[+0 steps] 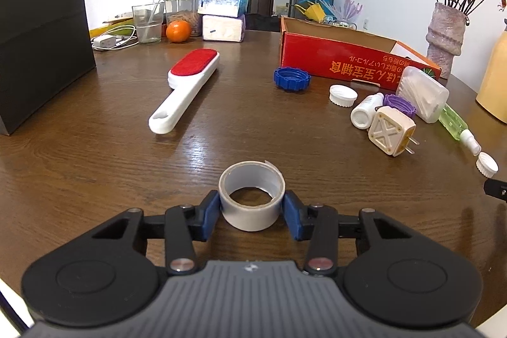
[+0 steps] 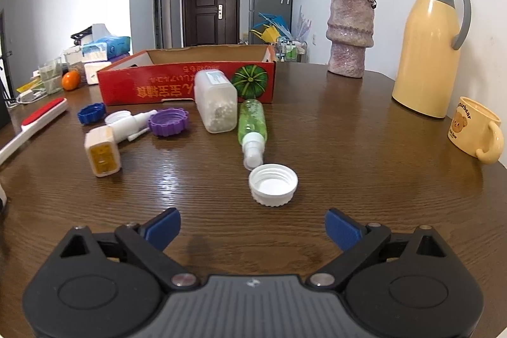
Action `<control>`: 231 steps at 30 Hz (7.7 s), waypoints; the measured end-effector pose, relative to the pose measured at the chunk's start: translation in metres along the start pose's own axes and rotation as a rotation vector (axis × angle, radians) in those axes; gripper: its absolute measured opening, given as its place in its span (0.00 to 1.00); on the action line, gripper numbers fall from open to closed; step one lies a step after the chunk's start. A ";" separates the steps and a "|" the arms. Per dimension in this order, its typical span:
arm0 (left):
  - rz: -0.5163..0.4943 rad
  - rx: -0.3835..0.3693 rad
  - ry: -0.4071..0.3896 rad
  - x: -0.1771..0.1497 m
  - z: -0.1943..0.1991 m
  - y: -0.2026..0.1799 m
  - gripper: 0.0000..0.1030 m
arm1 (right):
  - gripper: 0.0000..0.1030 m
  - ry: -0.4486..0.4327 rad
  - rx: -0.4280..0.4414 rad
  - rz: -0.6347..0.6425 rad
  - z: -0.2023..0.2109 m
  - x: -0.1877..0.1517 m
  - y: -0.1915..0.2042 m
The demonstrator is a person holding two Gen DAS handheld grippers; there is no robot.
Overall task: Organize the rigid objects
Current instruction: 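Lift the tape roll with the left tool while the right tool grasps the white cap, then carry tape roll and white cap into the cardboard box and open both tools, then withdraw both tools from the box back toward the table objects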
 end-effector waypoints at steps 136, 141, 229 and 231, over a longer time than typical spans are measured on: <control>-0.050 -0.033 -0.074 0.278 -0.249 -0.134 0.43 | 0.37 -0.040 0.144 0.083 -0.249 0.249 0.054; -0.057 -0.010 -0.078 0.279 -0.247 -0.134 0.83 | 0.75 -0.044 0.099 0.087 -0.248 0.250 0.053; 0.031 0.005 -0.231 0.161 0.015 -0.037 1.00 | 1.00 -0.241 0.110 0.085 0.009 0.135 0.054; 0.033 0.009 -0.230 0.156 0.020 -0.032 1.00 | 1.00 -0.238 0.114 0.091 0.013 0.130 0.058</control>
Point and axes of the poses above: each gripper's, at about its wrist camera, not at the fingertips, and z roughly against the way its jaws point, y to its left, x to its top, the point moved 3 cm from there along -z, roughly the way its jaws point, and after that the axes turned 1 degree about -z, right-handed, at the moved point
